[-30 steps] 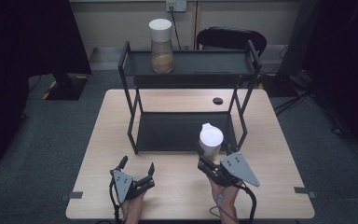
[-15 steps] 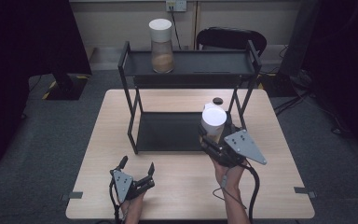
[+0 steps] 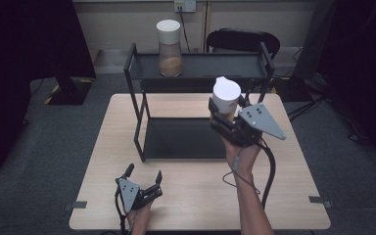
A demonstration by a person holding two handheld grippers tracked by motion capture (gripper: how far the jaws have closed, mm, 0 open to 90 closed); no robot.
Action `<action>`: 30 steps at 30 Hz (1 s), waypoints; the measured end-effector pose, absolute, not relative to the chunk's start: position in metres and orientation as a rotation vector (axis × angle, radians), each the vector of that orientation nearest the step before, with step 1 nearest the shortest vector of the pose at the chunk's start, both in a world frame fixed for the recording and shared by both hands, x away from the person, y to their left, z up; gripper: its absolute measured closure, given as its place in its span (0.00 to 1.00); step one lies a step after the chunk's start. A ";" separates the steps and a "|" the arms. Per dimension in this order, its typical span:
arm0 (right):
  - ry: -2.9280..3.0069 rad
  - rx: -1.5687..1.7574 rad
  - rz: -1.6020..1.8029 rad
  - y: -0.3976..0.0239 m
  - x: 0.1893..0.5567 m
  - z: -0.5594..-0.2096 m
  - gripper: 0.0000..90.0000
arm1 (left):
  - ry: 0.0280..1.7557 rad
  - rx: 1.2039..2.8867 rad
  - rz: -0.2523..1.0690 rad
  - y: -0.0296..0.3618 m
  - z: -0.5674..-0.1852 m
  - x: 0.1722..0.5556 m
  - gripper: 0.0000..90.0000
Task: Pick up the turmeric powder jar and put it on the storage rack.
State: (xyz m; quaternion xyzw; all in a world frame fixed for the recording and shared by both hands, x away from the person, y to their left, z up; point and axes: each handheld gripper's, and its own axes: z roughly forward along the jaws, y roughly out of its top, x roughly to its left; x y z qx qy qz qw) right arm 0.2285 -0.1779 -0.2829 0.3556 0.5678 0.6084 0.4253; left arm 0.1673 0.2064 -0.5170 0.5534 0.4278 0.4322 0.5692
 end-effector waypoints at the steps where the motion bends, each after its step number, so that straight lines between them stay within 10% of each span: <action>1: 1.420 0.889 1.521 -0.178 0.229 -0.283 0.34 | 1.004 1.299 1.015 0.206 -0.517 0.167 0.03; 30: 1.421 0.903 1.510 -0.157 0.302 -0.205 0.34 | 1.005 1.300 1.015 0.206 -0.517 0.167 0.03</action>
